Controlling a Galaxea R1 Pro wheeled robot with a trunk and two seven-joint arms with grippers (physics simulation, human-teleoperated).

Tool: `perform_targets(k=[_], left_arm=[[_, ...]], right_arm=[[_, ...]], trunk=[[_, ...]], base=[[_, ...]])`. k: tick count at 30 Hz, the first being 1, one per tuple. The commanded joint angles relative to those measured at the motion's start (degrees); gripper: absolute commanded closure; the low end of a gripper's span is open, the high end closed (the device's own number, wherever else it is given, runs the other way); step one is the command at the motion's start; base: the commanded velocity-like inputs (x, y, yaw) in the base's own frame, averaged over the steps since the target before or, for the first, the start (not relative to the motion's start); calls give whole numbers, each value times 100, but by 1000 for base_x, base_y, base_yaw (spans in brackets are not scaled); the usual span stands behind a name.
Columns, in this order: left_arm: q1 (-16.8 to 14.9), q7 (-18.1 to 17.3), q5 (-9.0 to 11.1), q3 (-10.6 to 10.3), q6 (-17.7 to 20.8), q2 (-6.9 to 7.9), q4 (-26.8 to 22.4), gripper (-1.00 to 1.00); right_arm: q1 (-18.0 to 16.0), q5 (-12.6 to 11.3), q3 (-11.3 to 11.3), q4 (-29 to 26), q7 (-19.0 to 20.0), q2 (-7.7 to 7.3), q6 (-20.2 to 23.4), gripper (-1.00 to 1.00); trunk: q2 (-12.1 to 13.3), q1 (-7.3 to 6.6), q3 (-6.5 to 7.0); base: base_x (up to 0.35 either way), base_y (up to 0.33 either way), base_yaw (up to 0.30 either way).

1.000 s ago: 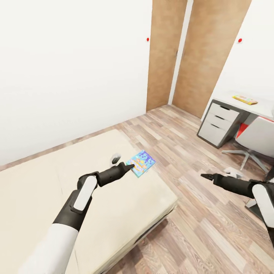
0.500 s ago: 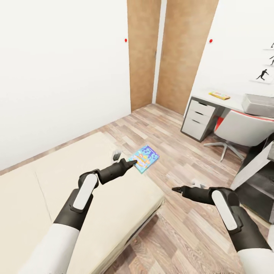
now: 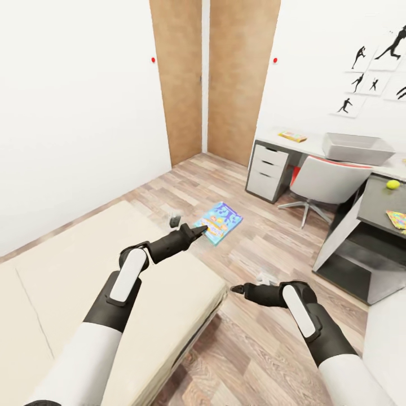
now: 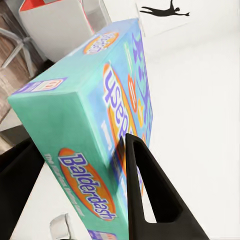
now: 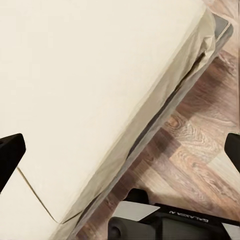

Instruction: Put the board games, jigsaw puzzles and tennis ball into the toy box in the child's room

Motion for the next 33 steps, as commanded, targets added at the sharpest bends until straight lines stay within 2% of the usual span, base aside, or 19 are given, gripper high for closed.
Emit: perform_targets(k=[1,4,7,10,16,18,28,29,30,33], left_arm=[[-13,-16,34,-25,27,-23,-2,100],[-31,-10,104,-146,29,-57,8,100],[-117,45,318,-507,31,-82,57,100],[-128,201,400,-584,30,-76,33,100],[-94,474,449,-649,28,-83,-149,100],[-14,544,463,-664,29,-81,-379,100],[103,711,425,-713,66,-51,-697,100],[137,756,429,-703,68,-46,-710,100],[234,1002,443,-637,81,-36,-739,100],[275,1192,487,-476,97,-31,-750,100]], right_arm=[[-6,63,15,19,54,7,9,-100],[-7,63,23,49,56,19,0,-100],[-9,60,33,41,76,14,-2,-100],[-8,57,32,30,81,4,6,-100],[-24,48,10,56,88,-14,12,-100],[-33,42,4,63,92,-33,26,-100],[-35,37,26,53,93,-28,41,-100],[-35,36,25,52,94,-28,42,-100],[-35,36,27,50,94,-29,44,-100],[-35,35,29,50,94,-26,47,-100]], trunk=[[-11,3,-10],[-11,3,-10],[-11,3,-10],[-11,3,-10],[-11,3,-10],[-11,3,-10],[-11,3,-10],[-11,3,-10],[-11,3,-10],[-11,3,-10]], base=[[0,0,-281],[0,0,-281],[0,0,-281],[0,0,-281],[0,0,-281],[0,0,-281],[0,0,-281],[0,0,-281],[0,0,-281],[0,0,-281]])
